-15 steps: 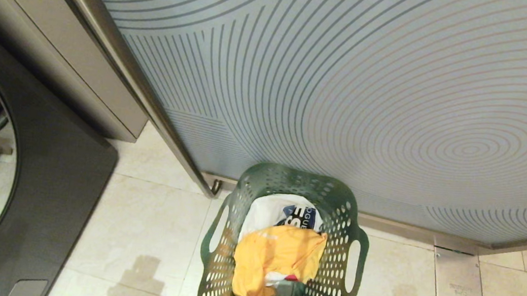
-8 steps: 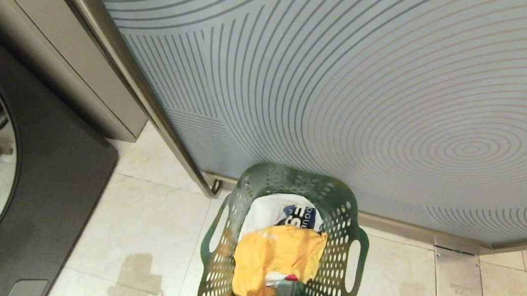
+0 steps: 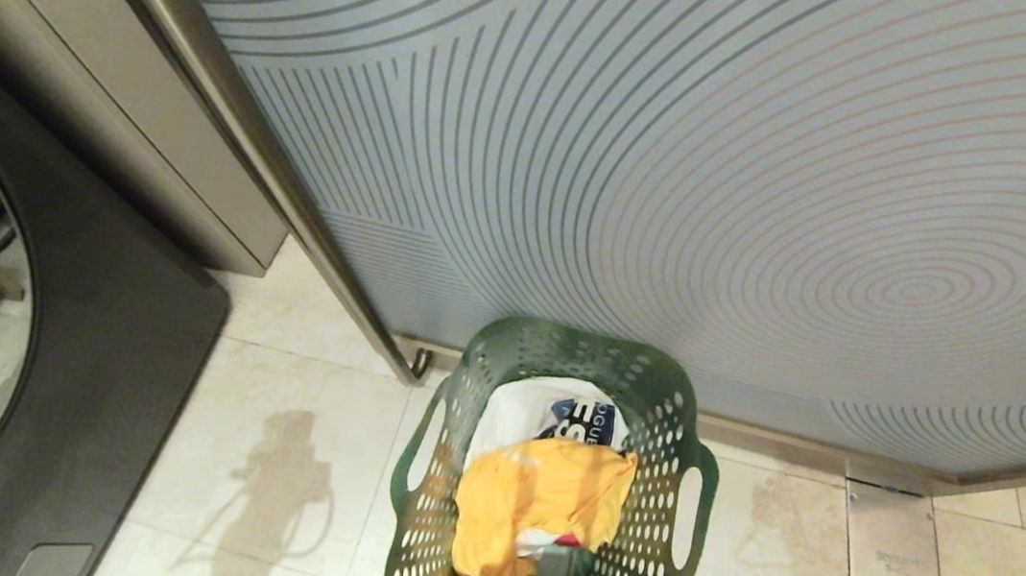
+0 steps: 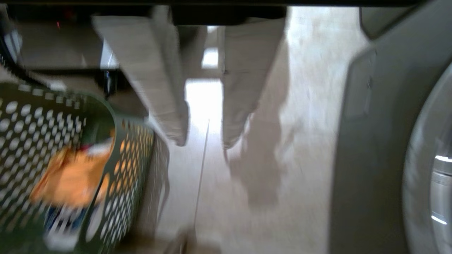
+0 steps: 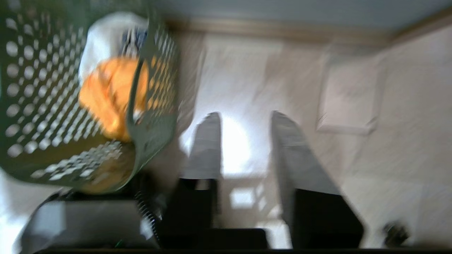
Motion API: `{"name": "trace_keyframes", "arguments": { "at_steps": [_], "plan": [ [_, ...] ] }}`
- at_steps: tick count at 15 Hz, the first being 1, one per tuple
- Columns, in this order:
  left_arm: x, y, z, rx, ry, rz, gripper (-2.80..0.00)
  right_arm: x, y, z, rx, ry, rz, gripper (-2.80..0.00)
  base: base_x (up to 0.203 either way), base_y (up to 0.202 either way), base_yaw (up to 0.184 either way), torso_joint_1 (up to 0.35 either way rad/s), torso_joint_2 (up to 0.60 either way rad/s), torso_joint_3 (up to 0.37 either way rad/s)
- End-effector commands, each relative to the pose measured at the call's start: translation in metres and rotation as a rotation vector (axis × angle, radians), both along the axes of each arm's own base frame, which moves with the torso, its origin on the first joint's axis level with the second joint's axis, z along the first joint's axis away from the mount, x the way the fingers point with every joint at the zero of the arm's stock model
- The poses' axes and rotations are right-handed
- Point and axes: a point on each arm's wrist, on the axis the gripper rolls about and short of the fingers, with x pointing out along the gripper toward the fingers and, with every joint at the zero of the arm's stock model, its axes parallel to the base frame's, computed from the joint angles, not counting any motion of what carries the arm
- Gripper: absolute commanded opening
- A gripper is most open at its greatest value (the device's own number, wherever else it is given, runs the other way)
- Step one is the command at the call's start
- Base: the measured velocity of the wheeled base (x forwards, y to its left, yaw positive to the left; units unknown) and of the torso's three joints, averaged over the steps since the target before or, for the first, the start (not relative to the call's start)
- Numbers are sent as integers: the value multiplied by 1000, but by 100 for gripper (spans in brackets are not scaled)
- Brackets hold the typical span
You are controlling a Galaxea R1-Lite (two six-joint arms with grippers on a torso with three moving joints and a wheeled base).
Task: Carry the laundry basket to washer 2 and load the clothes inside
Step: Pick up the clothes basket and put it beside the washing machine
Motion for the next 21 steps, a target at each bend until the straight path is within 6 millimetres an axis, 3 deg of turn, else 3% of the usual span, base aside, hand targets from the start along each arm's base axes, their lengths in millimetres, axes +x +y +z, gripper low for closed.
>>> {"name": "trace_keyframes", "arguments": {
  "at_steps": [1, 4, 6, 9, 11, 17, 21],
  "plan": [
    [50, -1, -10, -4, 260, -15, 0, 67, 1, -12, 40, 272, 18, 0, 0, 0, 0, 0, 0, 0],
    [96, -5, -30, -47, 447, -98, 0, 130, 21, -29, 201, 440, 75, 0, 0, 0, 0, 0, 0, 0],
    [120, -11, -42, -96, 502, -173, 0, 151, 56, -40, 272, 511, 179, 0, 0, 0, 0, 0, 0, 0],
    [131, -34, -47, -213, 546, -274, 0, 157, 100, -51, 346, 592, 269, 0, 0, 0, 0, 0, 0, 0],
    [129, -54, -53, -245, 610, -344, 0, 169, 114, -66, 344, 649, 274, 0, 0, 0, 0, 0, 0, 0],
    [145, -104, -69, -248, 615, -477, 0, 189, 129, -94, 326, 742, 250, 0, 0, 0, 0, 0, 0, 0],
    [161, -150, -93, -153, 514, -452, 0, 191, 129, -93, 327, 739, 247, 0, 0, 0, 0, 0, 0, 0]
  ]
}}
